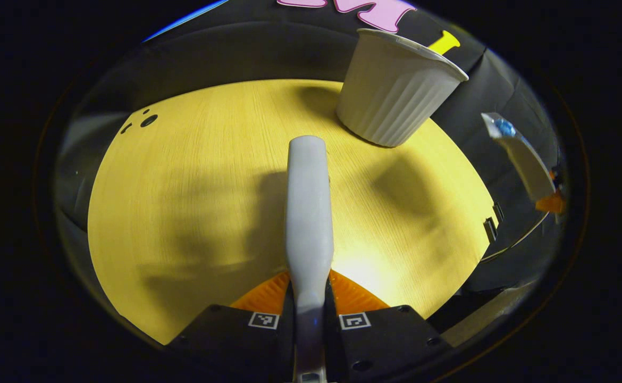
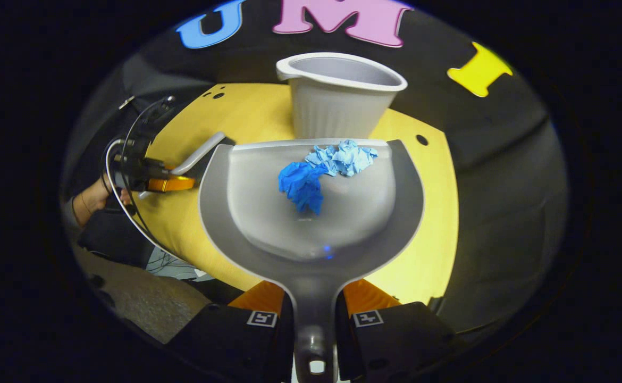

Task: Pick up the small broom and dustpan from the desktop, sweep the trash into the dustpan with the broom, and then empty the trash into the garbage bin.

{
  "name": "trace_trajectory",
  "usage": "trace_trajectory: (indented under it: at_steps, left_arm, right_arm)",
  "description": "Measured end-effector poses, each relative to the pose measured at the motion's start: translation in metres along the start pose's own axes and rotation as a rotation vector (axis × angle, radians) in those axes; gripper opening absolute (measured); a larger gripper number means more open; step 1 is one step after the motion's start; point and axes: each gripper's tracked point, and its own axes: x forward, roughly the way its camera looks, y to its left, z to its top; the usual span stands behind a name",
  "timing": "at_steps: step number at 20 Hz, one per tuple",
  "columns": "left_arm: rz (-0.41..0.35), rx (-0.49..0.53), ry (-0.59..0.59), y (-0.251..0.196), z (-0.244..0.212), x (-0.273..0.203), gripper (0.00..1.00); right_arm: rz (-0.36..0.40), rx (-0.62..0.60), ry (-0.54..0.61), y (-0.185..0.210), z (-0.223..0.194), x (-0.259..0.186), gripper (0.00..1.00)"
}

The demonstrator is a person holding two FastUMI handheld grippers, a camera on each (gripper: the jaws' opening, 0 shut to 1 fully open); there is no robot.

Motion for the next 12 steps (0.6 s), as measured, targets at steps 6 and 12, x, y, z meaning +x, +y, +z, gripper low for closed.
trace_trajectory:
  at_steps: [6,12]
  left_arm:
    - [-0.002,0.010,-0.002,0.002,-0.008,0.003,0.27]
    - [-0.006,0.015,0.011,0.002,-0.017,0.005,0.27]
  right_arm:
    - [-0.037,0.070,-0.054,0.005,0.012,0.008,0.36]
    - [-0.124,0.036,-0.053,0.004,0.008,0.009,0.37]
